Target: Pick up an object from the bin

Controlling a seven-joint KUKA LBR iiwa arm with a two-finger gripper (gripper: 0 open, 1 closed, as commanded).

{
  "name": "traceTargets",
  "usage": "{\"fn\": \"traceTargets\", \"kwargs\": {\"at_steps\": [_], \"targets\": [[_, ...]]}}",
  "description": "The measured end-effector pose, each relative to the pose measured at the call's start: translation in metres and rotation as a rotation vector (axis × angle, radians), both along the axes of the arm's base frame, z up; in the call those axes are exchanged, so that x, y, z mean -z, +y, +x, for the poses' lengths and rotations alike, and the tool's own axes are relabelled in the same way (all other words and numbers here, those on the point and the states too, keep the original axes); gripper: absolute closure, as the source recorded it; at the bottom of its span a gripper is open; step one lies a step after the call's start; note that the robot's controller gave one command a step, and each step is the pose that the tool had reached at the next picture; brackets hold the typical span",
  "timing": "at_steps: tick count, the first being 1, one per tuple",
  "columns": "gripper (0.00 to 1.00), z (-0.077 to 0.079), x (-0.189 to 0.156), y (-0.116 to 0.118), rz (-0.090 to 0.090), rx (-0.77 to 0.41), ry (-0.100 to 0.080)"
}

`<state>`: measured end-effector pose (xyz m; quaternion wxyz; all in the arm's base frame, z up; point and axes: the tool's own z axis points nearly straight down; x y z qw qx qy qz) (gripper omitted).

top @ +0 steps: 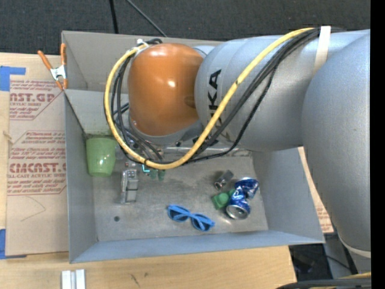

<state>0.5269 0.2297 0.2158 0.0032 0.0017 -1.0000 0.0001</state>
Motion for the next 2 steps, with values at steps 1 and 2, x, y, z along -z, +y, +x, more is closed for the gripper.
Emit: {"fn": "traceTargets", "kwargs": {"at_steps": [1, 2], "targets": [[0.0, 0.041, 0.084, -0.024, -0.003, 0.374, -0.003], [0.0, 0.055, 0.133, -0.036, -0.003, 0.536, -0.003]]}}
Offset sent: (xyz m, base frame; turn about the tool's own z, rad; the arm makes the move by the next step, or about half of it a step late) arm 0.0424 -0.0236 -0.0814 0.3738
